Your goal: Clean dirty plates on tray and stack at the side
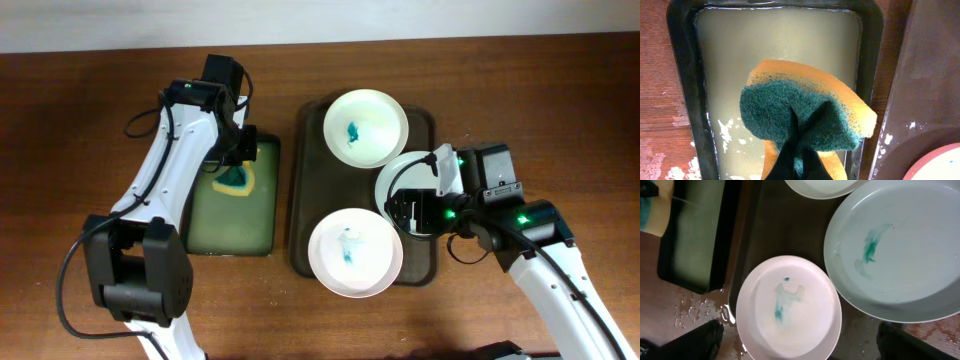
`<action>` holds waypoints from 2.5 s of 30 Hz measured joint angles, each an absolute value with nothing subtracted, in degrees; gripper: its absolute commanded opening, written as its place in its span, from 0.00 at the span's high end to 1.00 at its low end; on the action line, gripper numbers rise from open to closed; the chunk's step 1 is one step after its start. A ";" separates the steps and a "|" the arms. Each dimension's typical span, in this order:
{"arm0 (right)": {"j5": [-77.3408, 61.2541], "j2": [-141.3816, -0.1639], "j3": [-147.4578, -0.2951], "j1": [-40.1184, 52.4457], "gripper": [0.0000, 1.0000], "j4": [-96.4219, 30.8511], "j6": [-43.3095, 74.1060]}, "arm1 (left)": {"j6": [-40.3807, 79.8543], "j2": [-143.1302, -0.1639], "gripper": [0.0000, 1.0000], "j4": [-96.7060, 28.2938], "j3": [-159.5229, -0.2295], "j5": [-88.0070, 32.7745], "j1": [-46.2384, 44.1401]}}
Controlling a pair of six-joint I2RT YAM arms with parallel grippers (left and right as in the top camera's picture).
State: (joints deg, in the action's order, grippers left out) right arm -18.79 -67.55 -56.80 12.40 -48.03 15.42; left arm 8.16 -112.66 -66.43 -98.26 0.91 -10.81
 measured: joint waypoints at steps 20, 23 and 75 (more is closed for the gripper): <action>-11.29 -98.39 -57.19 -11.22 0.86 -32.75 10.31 | 8.16 -112.66 1.00 -65.30 -98.26 -0.01 -10.81; -12.56 -98.65 -57.23 -11.20 0.96 -35.57 9.82 | 8.16 -112.66 1.00 -64.79 -98.26 -0.01 -10.81; -15.51 -98.54 -57.65 -4.78 0.96 -40.75 12.25 | 14.44 -136.29 1.00 -41.65 -108.03 -33.78 -43.75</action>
